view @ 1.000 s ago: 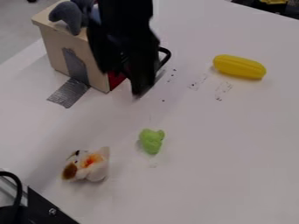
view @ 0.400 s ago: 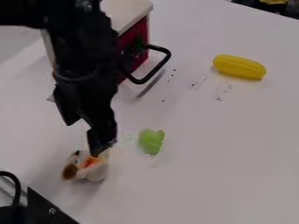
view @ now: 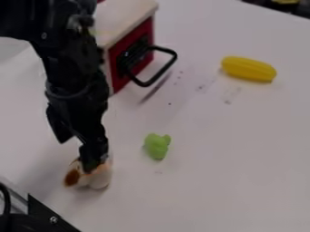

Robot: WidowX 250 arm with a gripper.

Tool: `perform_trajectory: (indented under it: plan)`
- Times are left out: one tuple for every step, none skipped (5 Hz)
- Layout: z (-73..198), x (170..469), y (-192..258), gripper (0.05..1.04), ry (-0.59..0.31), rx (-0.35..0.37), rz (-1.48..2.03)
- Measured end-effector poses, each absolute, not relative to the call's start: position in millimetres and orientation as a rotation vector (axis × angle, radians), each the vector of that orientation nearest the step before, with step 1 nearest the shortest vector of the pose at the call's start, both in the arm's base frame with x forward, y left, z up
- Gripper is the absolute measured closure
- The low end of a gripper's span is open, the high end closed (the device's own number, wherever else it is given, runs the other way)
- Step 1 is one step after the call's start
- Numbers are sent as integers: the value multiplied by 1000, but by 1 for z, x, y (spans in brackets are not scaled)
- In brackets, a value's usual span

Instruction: Move the parrot below the drawer

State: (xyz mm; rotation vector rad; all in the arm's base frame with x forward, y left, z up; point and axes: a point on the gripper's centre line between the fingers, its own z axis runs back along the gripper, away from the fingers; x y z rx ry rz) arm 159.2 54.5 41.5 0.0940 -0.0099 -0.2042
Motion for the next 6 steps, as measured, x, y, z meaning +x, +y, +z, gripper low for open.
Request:
perform_trajectory:
  plan:
    - [23, 160, 55, 84, 35, 81, -200]
    - [8, 160, 56, 83, 70, 66, -199]
    - [2, 162, 57, 110, 89, 57, -192]
    - [3, 162, 55, 342, 88, 46, -177]
    - [17, 157, 56, 537, 87, 62, -182]
    - [60, 160, 53, 638, 35, 73, -158]
